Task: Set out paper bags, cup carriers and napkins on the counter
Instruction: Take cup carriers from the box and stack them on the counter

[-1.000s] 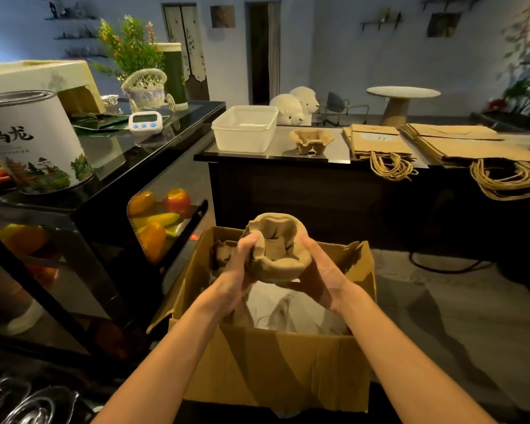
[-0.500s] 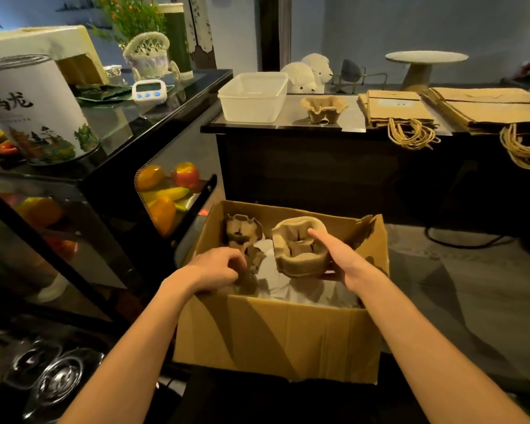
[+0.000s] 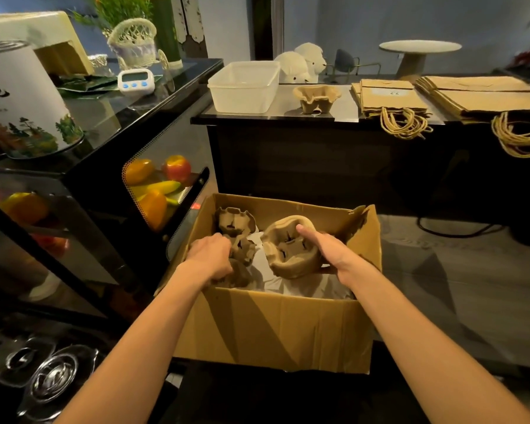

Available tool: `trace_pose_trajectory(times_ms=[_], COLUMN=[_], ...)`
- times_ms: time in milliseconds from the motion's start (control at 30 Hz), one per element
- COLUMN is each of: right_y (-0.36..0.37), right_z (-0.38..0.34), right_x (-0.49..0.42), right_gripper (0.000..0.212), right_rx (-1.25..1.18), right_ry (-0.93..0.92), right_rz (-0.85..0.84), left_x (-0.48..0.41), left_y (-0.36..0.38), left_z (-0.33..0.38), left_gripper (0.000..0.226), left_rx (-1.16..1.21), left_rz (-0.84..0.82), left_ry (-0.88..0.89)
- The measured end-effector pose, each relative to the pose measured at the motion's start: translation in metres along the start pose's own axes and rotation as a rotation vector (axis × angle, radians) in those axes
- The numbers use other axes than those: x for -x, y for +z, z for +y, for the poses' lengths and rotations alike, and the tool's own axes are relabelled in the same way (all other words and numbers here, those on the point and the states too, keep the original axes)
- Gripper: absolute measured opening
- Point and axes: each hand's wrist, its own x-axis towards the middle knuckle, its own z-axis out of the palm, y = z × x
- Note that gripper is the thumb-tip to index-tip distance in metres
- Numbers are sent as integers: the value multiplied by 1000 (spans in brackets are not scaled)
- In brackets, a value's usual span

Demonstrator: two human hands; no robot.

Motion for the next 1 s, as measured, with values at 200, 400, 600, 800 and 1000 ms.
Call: trace_pose_trajectory(times_ms=[200, 400, 600, 800, 1000], right_y=[0, -1, -1, 4, 1], right_z=[-1, 3, 3, -1, 0], right_x=[-2, -7, -6, 4, 5], right_gripper=[82, 91, 82, 85, 62], right_rx=[-90, -247, -121, -83, -171], right_ry=[51, 86, 3, -15, 28], right_rz=[23, 50, 34, -18, -36], left_x=[-4, -10, -12, -23, -25], left_y=[12, -10, -19, -11, 2], left_z=[-3, -11, 13, 59, 92], left_gripper=[15, 15, 17, 19, 17], left_rx=[16, 690, 1275, 1183, 1045], left_rz=[-25, 113, 209, 327, 315], left_ry=[8, 131, 166, 237, 260])
